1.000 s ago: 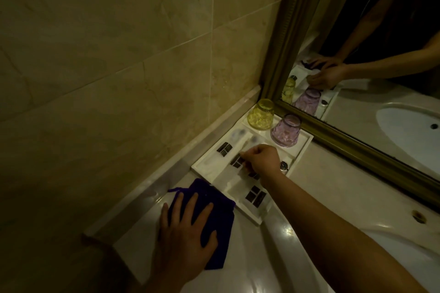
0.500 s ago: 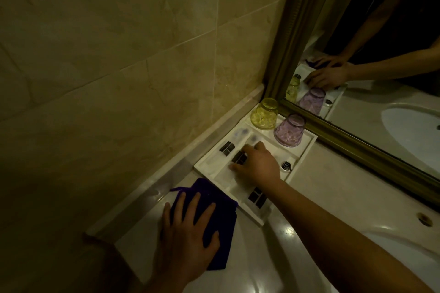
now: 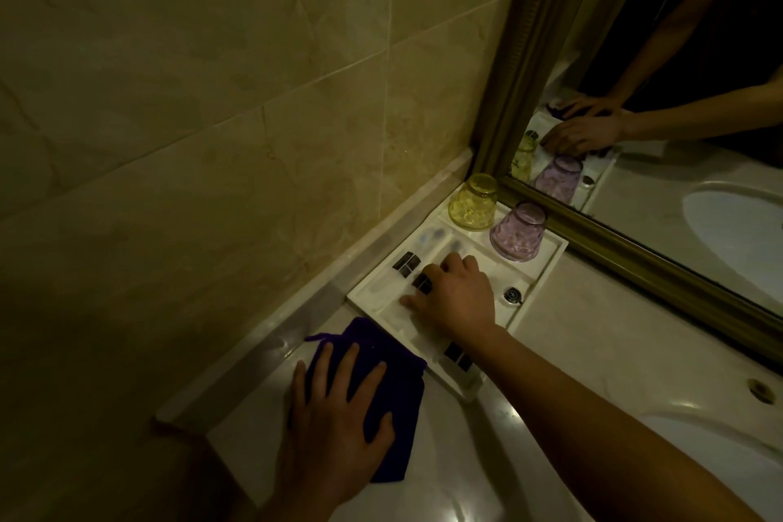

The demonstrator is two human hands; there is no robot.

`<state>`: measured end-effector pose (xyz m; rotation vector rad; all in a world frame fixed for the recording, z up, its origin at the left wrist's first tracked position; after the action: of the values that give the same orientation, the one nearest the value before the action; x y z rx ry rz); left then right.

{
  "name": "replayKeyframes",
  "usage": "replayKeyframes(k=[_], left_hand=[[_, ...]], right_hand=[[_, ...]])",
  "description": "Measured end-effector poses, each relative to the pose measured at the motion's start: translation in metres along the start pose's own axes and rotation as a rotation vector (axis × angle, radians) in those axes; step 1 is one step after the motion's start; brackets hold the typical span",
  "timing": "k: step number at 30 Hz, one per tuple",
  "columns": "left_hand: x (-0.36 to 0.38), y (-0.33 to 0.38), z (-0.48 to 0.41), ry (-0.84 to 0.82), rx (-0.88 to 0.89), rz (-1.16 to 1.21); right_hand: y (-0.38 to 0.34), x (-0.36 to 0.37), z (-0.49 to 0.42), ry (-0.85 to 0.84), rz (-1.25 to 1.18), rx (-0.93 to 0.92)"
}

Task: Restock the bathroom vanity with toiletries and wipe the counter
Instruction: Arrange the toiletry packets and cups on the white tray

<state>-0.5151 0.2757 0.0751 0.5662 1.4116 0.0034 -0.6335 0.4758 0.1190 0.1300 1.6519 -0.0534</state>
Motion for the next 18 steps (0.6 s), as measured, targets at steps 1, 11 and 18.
replayKeyframes(k=[1,11,18], left_hand=[[-0.001,0.001,0.0,0.001,0.0,0.0],[-0.007,0.006,0.002,0.036,0.031,0.01],[-0.01,0.007,0.002,0.065,0.052,0.02]], right_hand=[[-0.001,0.0,-0.001,-0.005,0.004,-0.002],[0.025,-0.023,0.013,0.05,-0.124,0.041],[0.087,-0.018,0.036,-0.11,0.006,0.152]])
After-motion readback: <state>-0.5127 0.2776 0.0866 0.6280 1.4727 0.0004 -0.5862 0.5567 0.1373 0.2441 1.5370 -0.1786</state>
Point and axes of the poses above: each hand's wrist, its own z-axis away from the middle knuckle, its own x-axis out of the palm, y = z × x, the point moved 10 cm from there along -z, towards the middle knuckle, and after that the axes turned 9 degrees about z, right-handed, at the moved point
